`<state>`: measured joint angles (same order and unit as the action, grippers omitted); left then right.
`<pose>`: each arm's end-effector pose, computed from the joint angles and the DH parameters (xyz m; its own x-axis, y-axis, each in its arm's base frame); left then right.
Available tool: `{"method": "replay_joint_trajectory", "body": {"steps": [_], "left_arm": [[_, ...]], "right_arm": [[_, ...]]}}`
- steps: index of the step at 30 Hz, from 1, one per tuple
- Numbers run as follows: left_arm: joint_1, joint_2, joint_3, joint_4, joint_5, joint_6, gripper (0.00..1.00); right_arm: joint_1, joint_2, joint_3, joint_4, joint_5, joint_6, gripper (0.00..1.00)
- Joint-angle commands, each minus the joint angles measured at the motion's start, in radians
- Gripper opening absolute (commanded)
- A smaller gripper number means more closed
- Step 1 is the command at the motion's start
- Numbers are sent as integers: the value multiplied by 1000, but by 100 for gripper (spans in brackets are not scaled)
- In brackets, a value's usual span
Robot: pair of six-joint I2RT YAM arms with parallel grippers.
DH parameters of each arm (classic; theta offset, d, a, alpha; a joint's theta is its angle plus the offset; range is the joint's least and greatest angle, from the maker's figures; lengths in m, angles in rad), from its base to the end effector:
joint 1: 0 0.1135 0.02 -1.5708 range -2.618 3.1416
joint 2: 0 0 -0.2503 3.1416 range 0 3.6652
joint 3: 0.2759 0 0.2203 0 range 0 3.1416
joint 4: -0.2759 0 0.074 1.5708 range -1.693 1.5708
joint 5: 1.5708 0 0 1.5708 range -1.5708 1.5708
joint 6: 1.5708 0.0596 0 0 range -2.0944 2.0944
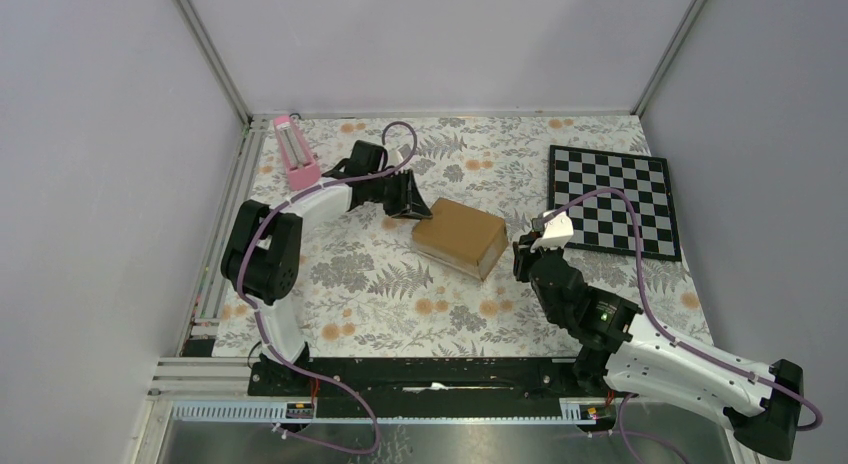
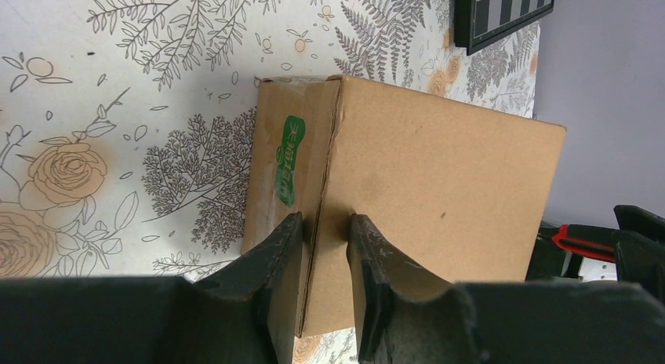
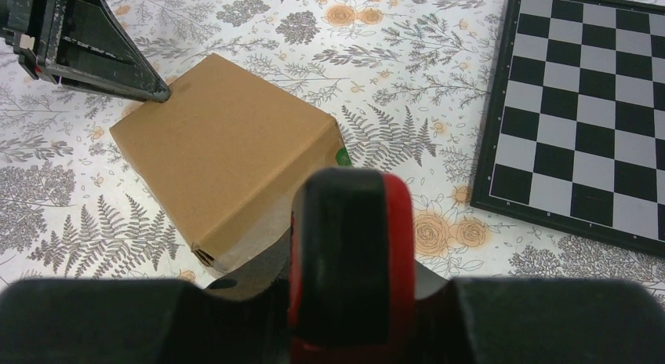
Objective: Unpack the express box
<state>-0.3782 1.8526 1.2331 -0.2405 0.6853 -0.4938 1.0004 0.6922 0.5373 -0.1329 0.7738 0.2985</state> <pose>0.3350 -0.1737 0.1887 -0.9375 -0.0224 -0.3472 0.2558 0.6319 -0.7316 0.1203 0.1104 0.2667 -0.2171 0.0511 -0.9748 -0.1845 0.9785 0.0924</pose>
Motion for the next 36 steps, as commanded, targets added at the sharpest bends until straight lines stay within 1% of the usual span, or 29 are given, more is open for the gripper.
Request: {"method": "replay_joint_trajectory", "body": {"steps": [1, 20, 36], "left_arm": [[10, 76, -41, -95, -208, 84, 27], [10, 94, -28, -117, -249, 100, 27], [10, 57, -12, -129, -259, 107, 28]], "right_arm": [[3, -3, 45, 60, 10, -8, 0], [3, 10, 54, 76, 1, -9, 0], [4, 24, 50, 96, -11, -8, 0]]}}
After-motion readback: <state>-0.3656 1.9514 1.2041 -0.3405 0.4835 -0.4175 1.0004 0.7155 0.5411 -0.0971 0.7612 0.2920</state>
